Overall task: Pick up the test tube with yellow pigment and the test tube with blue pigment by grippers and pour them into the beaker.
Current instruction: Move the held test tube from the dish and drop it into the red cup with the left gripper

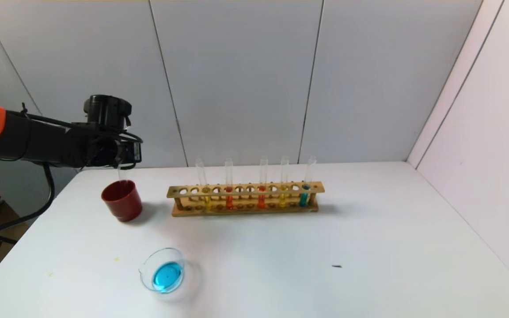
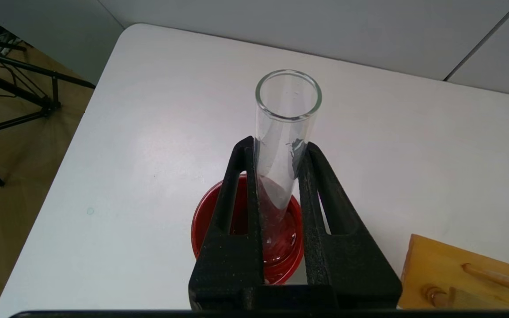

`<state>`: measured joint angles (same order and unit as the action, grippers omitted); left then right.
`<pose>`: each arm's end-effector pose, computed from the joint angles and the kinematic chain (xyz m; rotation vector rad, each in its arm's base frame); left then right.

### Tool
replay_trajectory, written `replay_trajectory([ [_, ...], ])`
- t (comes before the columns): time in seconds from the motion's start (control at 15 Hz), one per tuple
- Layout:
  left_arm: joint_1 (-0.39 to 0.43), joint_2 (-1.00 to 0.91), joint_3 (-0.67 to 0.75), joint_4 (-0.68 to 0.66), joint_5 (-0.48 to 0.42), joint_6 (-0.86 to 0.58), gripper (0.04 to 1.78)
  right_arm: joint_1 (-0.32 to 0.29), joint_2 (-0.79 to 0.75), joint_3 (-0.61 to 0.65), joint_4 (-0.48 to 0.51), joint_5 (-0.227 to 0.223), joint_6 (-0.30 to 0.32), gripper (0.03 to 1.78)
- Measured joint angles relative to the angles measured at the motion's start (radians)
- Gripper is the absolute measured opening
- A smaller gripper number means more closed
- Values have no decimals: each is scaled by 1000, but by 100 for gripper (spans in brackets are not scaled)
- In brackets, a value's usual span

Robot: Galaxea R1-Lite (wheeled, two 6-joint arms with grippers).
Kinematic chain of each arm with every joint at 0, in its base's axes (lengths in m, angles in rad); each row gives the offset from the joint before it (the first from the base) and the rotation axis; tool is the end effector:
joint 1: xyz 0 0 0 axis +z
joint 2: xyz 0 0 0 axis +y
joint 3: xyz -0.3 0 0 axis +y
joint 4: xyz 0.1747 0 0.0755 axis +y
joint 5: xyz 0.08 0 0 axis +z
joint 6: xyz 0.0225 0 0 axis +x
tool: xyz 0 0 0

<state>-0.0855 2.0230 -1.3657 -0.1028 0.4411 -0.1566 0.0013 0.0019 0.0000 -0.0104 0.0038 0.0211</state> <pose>0.4002 -0.0247 0.1700 -0.0062 0.5090 0.3871 -0.0227 0.0001 0.0766 0.0211 -0.0084 0.0052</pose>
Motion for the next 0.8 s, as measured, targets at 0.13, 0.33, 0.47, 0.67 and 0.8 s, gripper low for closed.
replay_trajectory([
  [0.13,0,-2,58,-39,1,1,30,0,0,0,0,0,0,174],
  [0.33,1,-4,135,-113,1,6,30,0,0,0,0,0,0,174],
  [0.47,0,-4,165,-133,1,5,30,0,0,0,0,0,0,174],
  [0.67,2,-3,181,-137,1,5,36,0,0,0,0,0,0,174],
  [0.8,3,-6,189,-153,1,8,51,0,0,0,0,0,0,174],
])
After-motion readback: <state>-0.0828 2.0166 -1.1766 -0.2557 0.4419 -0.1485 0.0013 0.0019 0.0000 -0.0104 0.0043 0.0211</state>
